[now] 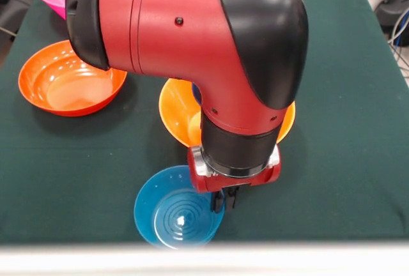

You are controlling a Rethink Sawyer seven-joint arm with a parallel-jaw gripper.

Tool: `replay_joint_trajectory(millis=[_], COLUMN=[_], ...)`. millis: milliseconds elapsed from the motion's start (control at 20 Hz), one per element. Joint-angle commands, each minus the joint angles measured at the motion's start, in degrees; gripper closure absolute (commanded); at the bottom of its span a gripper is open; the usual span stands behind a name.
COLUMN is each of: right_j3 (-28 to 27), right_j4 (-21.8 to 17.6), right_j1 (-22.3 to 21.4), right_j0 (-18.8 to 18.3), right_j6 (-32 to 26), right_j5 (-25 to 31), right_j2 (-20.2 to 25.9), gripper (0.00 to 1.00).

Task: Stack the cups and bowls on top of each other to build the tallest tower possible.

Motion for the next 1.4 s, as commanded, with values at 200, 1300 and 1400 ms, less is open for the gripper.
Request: replay_joint_trajectory(millis=[200, 1300, 1400], right_j3=[1.2, 6.7, 7.7], right_j4=[-12.6, -25.5, -24.0], right_j1=[-1.3, -12.8, -13.4], right_j0=[-0.3, 3.4, 3.2], right_j6=[-3.7, -8.7, -8.1], right_j5=[8.8, 15.2, 15.1], right_j2=[6.2, -6.9, -7.7], gripper=[1.00, 1.00, 1.00])
